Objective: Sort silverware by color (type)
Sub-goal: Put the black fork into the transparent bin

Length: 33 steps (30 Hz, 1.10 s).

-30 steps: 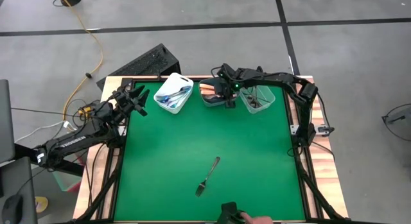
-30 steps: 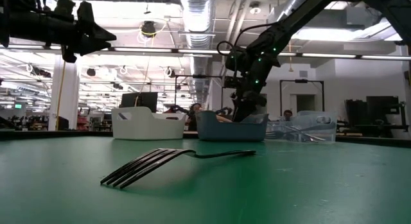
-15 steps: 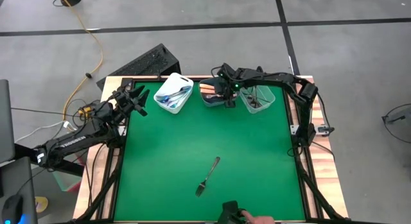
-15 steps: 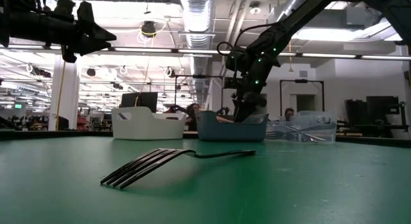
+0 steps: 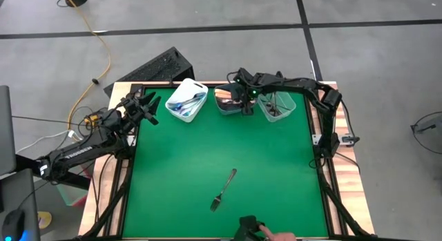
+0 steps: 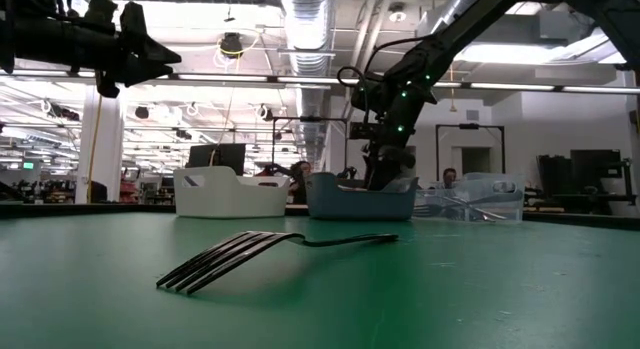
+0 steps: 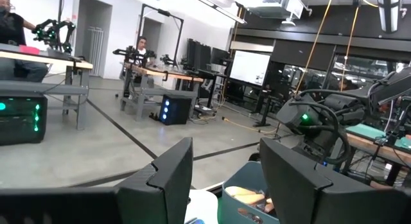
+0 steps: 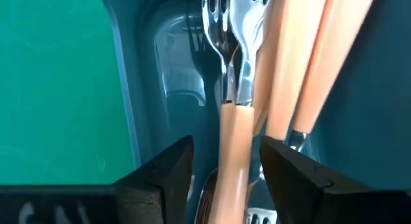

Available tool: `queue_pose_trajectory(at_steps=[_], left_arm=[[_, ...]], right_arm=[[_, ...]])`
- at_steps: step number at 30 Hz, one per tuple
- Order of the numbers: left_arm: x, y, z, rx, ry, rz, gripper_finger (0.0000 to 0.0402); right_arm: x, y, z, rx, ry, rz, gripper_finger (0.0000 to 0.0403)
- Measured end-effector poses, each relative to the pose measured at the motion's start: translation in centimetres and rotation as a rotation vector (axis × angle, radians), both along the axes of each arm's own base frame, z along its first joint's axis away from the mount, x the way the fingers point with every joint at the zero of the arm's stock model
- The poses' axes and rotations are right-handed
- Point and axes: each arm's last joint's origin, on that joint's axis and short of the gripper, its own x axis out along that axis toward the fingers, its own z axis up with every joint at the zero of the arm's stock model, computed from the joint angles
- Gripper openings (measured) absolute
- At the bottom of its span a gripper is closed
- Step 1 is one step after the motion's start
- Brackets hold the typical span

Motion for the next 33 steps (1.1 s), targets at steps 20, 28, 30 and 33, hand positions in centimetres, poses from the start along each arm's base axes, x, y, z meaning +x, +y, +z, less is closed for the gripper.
queue_pose_trajectory(at_steps=[20, 28, 30, 33], left_arm=[[0.1, -0.1, 0.0, -0.048, -0.050, -0.044, 0.0164], [0.3, -0.2, -0.2, -0.091, -0.068, -0.140, 0.0164], [0.3, -0.3, -0.3, -0.118, -0.071, -0.173, 0.0164], [0.5, -0.4, -0.5, -0.158, -0.074, -0.229, 0.0164]], right_arm=[[2.5, 0.6, 12.9, -0.080, -0.085, 0.102, 0.0207], [4.4, 5.8, 17.6, -0.110, -0.147, 0.240, 0.0207], [4.9, 7.9, 18.5, -0.103, -0.152, 0.284, 0.0207], [5.7, 11.2, 19.6, -0.084, -0.172, 0.339, 0.0207]])
